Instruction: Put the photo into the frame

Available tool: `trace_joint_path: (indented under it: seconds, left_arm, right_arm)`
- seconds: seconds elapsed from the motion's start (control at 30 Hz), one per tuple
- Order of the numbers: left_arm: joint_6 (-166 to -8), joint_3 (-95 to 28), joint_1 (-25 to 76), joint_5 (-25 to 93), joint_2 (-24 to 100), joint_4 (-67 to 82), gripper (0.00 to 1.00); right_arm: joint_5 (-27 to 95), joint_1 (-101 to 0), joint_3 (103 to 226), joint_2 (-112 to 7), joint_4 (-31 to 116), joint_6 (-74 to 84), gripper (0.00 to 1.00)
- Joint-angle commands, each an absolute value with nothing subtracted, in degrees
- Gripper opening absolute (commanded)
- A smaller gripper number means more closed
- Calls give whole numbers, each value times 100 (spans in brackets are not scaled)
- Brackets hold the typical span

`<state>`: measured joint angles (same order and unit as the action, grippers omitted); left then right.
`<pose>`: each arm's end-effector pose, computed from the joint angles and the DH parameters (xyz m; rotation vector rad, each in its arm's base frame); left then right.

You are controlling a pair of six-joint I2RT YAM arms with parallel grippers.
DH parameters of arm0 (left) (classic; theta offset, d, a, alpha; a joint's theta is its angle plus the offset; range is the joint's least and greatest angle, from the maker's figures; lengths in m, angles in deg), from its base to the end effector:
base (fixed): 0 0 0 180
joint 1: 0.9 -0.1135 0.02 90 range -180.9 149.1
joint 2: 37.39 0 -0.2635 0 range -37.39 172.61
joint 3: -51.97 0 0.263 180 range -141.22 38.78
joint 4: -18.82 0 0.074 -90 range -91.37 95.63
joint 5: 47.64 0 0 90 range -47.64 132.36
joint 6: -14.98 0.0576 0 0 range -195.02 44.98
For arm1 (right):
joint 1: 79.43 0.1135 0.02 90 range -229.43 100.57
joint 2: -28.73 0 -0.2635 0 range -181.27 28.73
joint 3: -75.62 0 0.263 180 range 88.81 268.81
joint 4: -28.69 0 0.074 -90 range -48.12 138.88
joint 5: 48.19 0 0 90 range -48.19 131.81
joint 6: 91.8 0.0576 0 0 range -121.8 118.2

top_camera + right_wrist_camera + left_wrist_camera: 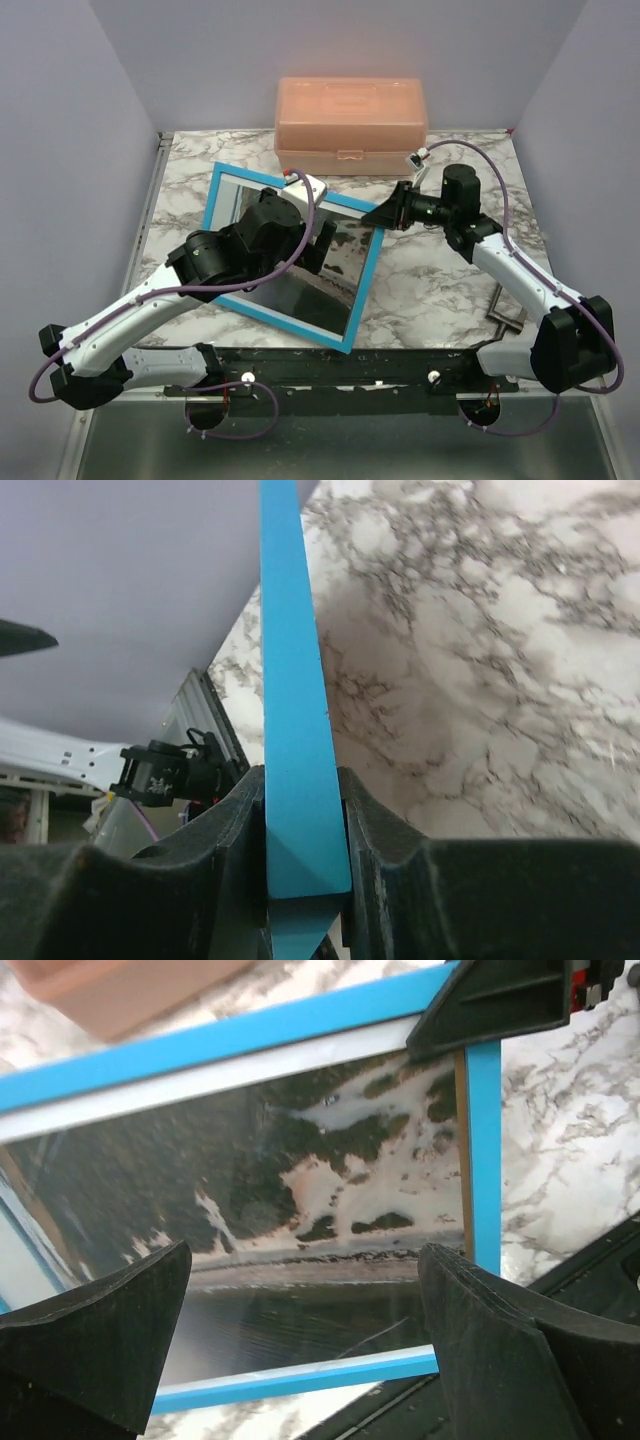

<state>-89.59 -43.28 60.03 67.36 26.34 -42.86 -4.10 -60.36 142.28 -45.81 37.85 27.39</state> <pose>0.1363 -0.1950 0.4239 0.5655 1.9841 -0.3623 0.2883 0.1434 0.2980 -0.4248 1.9433 1.3076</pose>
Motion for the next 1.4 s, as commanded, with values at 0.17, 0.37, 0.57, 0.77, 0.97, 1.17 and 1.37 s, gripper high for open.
trace_joint_path:
  seconds: [0.17,0.37,0.57,0.77,0.97,1.17,1.37]
  left_arm:
    - [-10686,-2797,5094,4509,2378,-3430,98]
    - [-11105,-2059,4542,4045,2161,-3252,98]
    - [-11414,-1390,3934,3629,1953,-3109,98]
    - [-11495,-1096,3604,3587,1873,-3321,97]
    - [-11594,-851,3416,3463,1790,-3320,97]
    - [-11898,-548,3162,3322,1770,-3452,97]
    - [-12346,-109,2700,3095,1771,-3698,97]
  right_arm:
    - [559,-6535,13493,-4651,3933,2456,1]
    - [1353,-6841,13093,-4879,3977,2446,5]
    - [2031,-6957,12910,-5323,4056,2553,22]
    - [2034,-7033,12949,-5785,4100,2646,67]
    - [1917,-7116,13288,-6367,4577,2679,100]
    - [1922,-7126,13528,-6448,4854,2568,100]
    - [1899,-7130,13804,-6403,4954,2382,100]
